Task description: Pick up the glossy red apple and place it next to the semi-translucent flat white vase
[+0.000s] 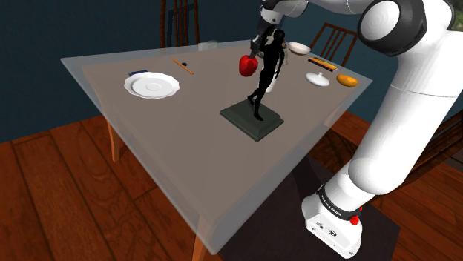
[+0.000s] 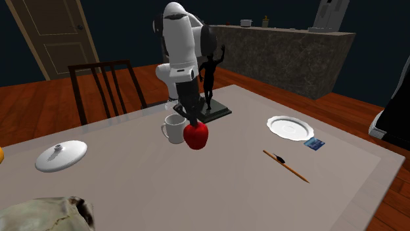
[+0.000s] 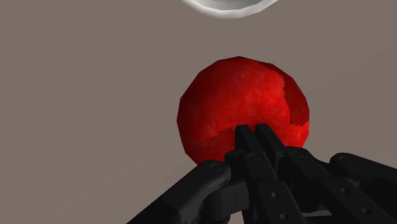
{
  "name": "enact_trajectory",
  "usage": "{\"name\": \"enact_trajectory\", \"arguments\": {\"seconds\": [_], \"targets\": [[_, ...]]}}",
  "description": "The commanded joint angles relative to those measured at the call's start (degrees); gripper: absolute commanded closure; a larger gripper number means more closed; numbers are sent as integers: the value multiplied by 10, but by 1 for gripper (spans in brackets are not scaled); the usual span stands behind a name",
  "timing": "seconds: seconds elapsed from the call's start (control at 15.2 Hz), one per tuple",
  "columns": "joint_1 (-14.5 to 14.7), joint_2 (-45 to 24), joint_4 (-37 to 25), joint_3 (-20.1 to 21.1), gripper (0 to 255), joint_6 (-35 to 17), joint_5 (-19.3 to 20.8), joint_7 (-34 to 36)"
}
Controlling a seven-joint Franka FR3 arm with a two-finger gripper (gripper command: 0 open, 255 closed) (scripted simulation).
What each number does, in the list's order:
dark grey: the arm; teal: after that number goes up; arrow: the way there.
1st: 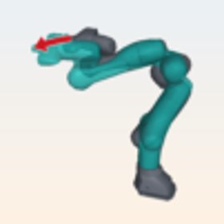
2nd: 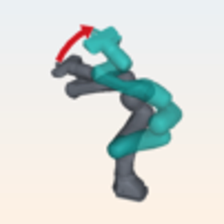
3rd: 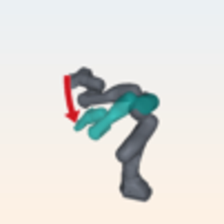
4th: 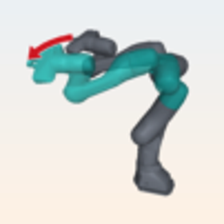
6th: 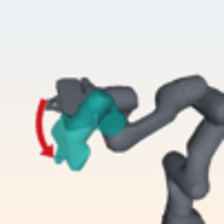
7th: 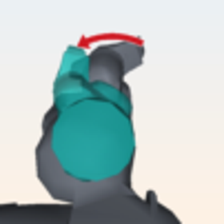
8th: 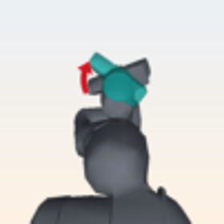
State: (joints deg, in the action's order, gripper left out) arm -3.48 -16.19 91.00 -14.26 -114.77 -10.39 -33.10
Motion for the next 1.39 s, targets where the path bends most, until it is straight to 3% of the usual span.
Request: {"name": "enact_trajectory", "arguments": {"seconds": [0.0, 1.32], "targets": [[0, 1, -14, 0, 255, 15, 1, 3], [-12, -19, -197, -3, 255, 178, 2, 18]]}}
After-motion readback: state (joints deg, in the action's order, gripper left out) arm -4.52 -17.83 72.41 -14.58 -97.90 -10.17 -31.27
